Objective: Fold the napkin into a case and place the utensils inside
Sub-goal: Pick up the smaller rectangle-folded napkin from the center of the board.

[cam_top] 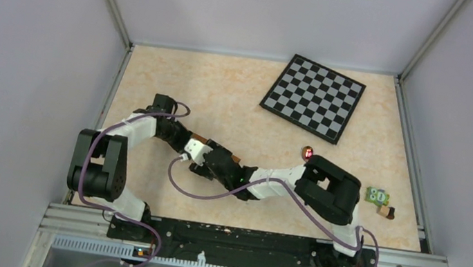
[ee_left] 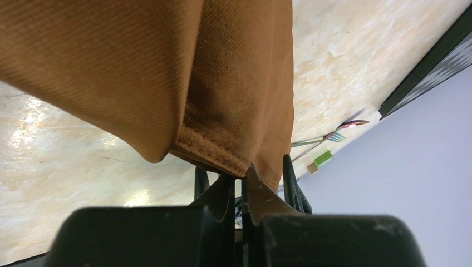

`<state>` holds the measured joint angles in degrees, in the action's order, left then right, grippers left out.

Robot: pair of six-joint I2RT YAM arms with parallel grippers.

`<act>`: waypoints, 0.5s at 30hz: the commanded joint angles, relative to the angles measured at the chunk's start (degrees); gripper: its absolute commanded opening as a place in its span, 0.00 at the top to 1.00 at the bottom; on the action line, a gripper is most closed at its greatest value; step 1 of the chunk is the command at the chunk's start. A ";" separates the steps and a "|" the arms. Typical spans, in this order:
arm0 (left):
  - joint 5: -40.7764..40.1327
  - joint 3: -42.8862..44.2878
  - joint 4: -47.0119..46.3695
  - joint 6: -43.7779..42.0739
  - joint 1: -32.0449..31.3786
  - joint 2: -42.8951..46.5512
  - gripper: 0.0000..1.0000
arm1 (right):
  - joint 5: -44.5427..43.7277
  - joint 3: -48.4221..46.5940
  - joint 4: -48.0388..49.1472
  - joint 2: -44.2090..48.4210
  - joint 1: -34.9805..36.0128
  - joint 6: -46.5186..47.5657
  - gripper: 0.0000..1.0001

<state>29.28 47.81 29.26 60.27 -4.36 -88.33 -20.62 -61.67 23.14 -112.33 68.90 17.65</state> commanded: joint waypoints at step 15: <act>0.69 -0.55 -1.78 0.28 0.85 3.03 0.91 | -13.92 -9.06 1.37 -8.37 2.99 1.79 1.00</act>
<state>29.32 47.77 29.26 60.29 -4.32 -88.25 -32.08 -67.77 24.43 -120.53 71.29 21.82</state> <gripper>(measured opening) 0.016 0.088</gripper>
